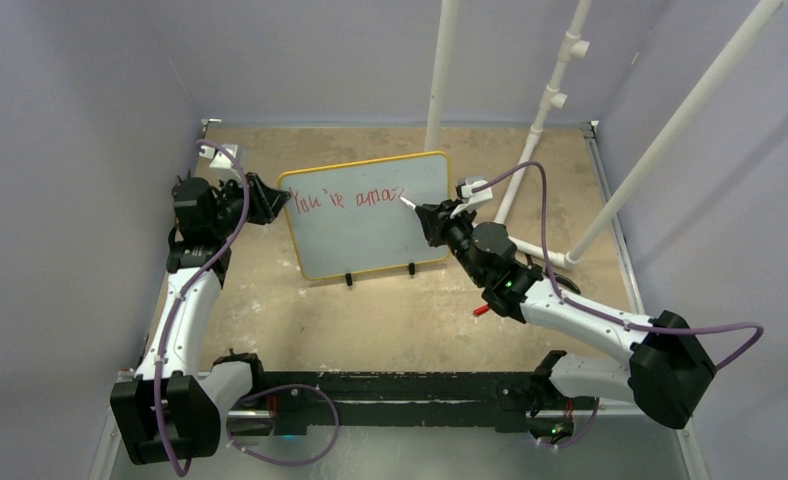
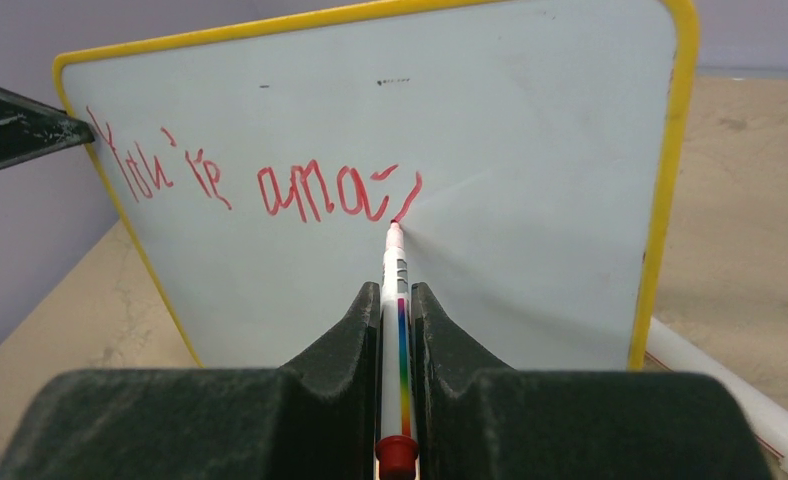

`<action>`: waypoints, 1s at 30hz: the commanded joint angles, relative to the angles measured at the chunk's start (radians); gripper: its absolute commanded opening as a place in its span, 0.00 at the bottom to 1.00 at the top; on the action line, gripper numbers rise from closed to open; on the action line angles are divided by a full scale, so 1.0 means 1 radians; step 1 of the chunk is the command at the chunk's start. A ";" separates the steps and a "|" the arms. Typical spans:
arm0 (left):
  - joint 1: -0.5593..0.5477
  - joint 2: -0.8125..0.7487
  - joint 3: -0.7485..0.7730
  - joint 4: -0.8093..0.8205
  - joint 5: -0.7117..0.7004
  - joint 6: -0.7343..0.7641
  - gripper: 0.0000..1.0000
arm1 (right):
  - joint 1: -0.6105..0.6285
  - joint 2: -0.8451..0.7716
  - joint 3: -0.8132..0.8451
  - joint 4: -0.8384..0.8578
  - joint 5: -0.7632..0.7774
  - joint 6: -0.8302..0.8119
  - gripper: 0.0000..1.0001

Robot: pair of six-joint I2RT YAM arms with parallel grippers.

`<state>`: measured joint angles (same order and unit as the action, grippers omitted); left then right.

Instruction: Write a sentence on the whiteboard

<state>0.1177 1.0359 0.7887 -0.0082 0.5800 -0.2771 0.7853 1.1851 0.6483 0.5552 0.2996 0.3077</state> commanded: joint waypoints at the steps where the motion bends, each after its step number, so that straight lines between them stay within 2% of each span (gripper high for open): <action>1: 0.005 -0.006 -0.002 0.033 0.017 0.010 0.24 | 0.000 0.030 -0.001 0.039 -0.033 0.007 0.00; 16: 0.004 -0.004 0.000 0.034 0.016 0.009 0.24 | -0.001 -0.050 -0.023 -0.037 0.088 0.034 0.00; 30: 0.005 -0.007 -0.005 0.035 0.017 0.009 0.24 | -0.001 -0.058 -0.024 -0.021 0.056 0.028 0.00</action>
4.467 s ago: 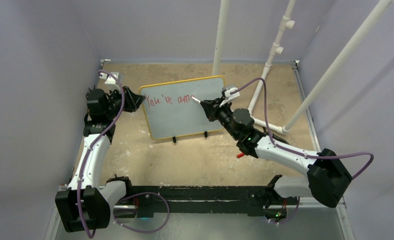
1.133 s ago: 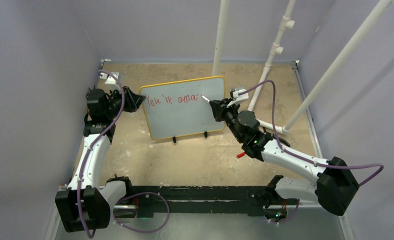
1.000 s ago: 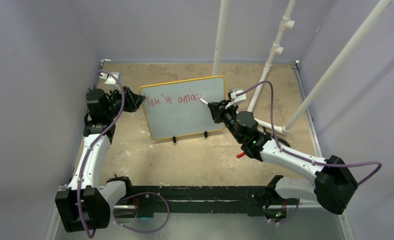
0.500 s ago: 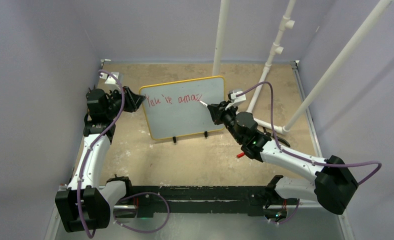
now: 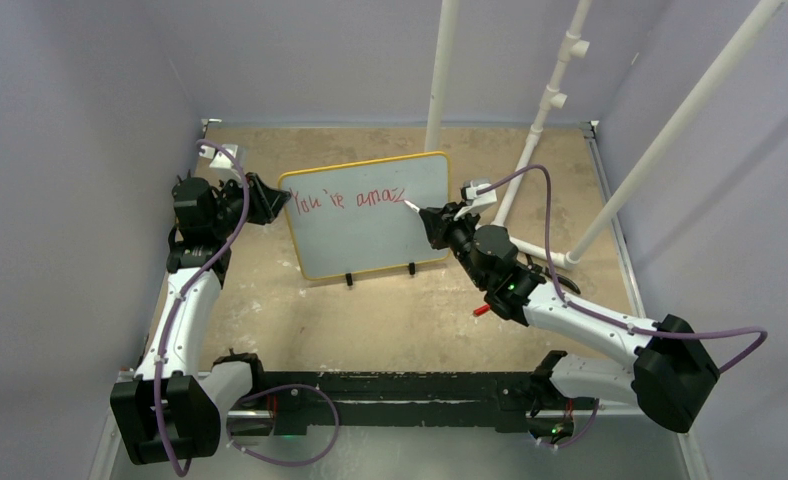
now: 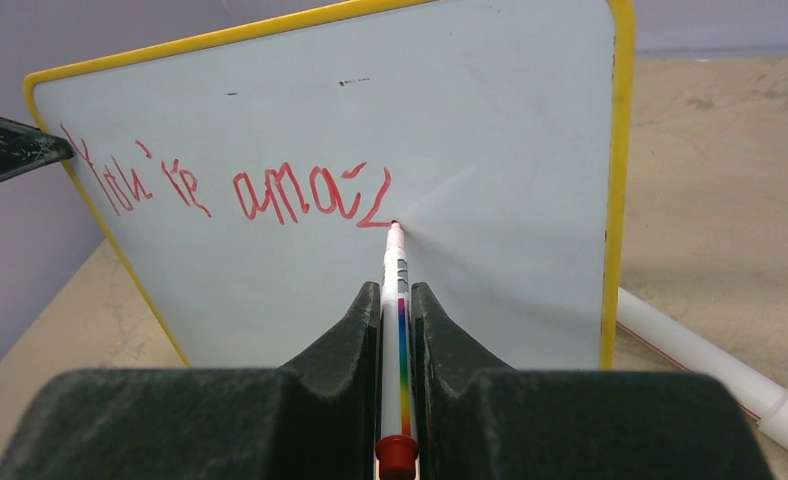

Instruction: Write a sentence on the whiteboard

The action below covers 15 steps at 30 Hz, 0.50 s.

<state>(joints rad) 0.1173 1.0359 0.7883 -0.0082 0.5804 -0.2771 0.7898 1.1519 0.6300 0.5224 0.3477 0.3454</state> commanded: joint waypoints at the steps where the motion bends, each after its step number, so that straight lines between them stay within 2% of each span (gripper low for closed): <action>1: 0.004 -0.007 -0.004 0.035 0.016 0.009 0.24 | -0.006 -0.028 -0.008 0.016 0.004 -0.013 0.00; 15: 0.005 -0.010 -0.008 0.030 0.015 0.010 0.24 | -0.017 -0.104 -0.015 0.026 -0.074 -0.037 0.00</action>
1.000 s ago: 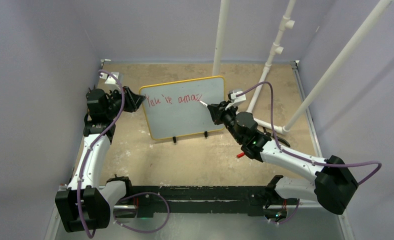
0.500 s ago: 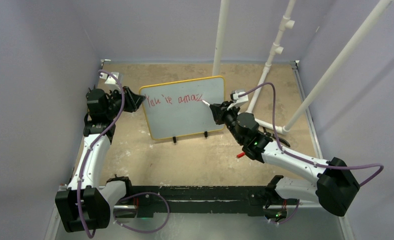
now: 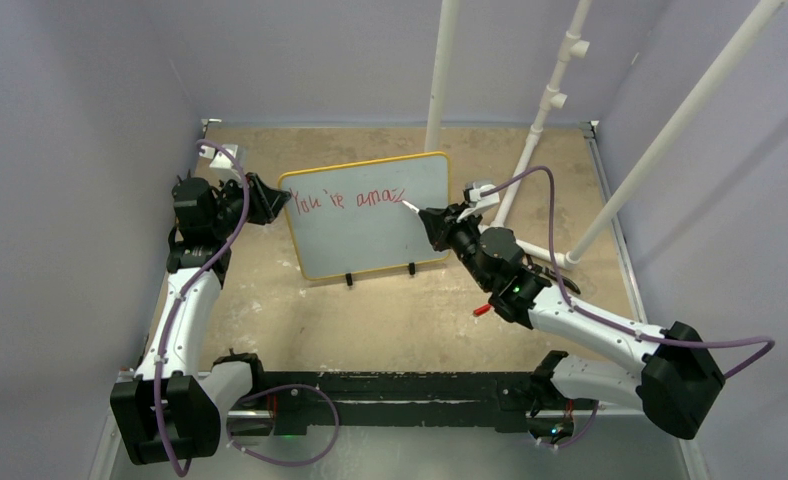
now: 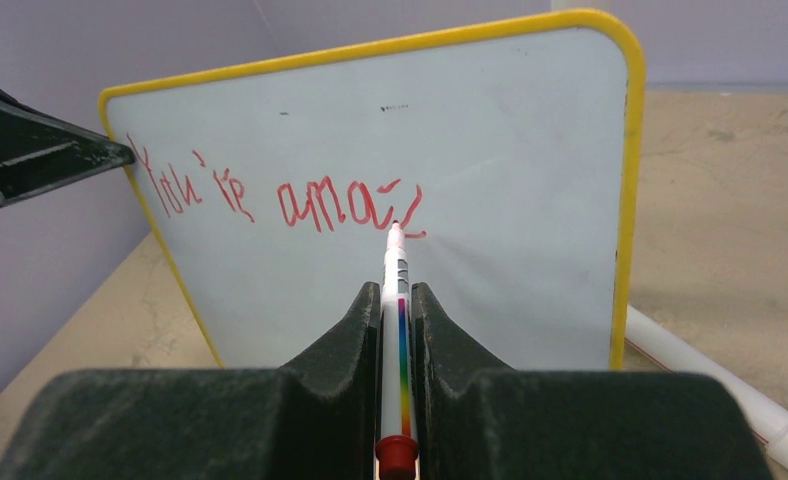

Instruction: Write a sentence on the whiteboard

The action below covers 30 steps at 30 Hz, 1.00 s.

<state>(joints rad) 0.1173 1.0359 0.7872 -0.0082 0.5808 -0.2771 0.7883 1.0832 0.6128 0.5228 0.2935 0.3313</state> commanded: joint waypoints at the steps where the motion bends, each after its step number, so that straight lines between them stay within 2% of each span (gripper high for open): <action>1: 0.005 -0.010 -0.006 0.030 0.014 0.010 0.24 | -0.019 -0.035 0.007 0.024 -0.022 -0.025 0.00; 30: 0.005 -0.009 -0.006 0.025 0.014 0.014 0.24 | -0.067 0.055 0.066 0.103 -0.029 -0.060 0.00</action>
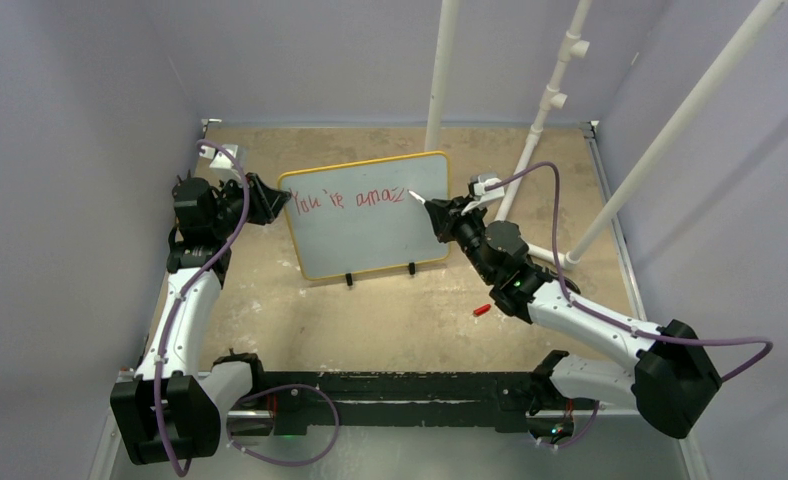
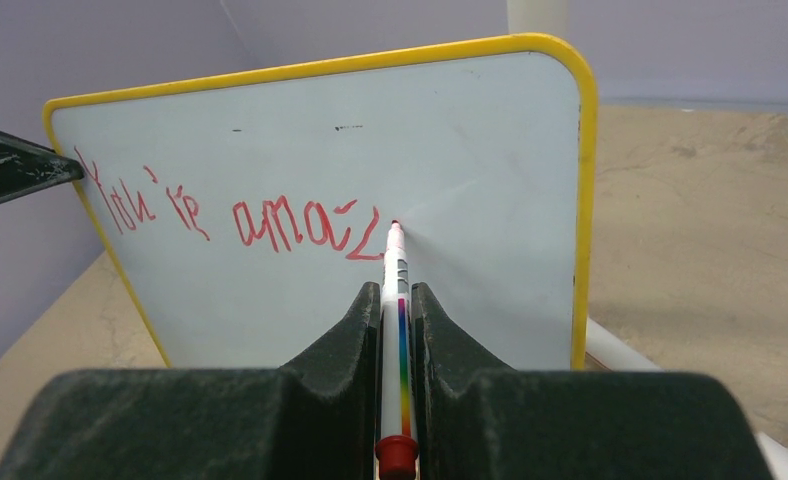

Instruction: Write a sentence on the whiteboard

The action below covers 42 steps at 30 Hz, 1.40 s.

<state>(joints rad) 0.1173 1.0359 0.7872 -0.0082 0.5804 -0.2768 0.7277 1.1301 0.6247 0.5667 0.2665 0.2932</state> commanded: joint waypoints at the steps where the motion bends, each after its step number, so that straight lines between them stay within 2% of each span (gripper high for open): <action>1: 0.004 -0.010 -0.005 0.025 0.015 0.014 0.24 | -0.007 0.011 0.055 0.058 0.003 -0.022 0.00; 18: 0.005 -0.010 -0.002 0.030 0.018 0.013 0.24 | -0.007 -0.018 -0.045 -0.027 0.010 0.058 0.00; 31: 0.004 -0.010 -0.003 0.028 0.016 0.013 0.24 | -0.007 -0.065 0.013 0.004 -0.026 0.007 0.00; 42: 0.004 -0.007 -0.002 0.030 0.018 0.013 0.24 | -0.007 -0.018 0.052 0.066 -0.021 0.001 0.00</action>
<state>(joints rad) 0.1173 1.0359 0.7872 -0.0086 0.5823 -0.2768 0.7254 1.0962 0.6262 0.5674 0.2459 0.3134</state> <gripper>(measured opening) 0.236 0.146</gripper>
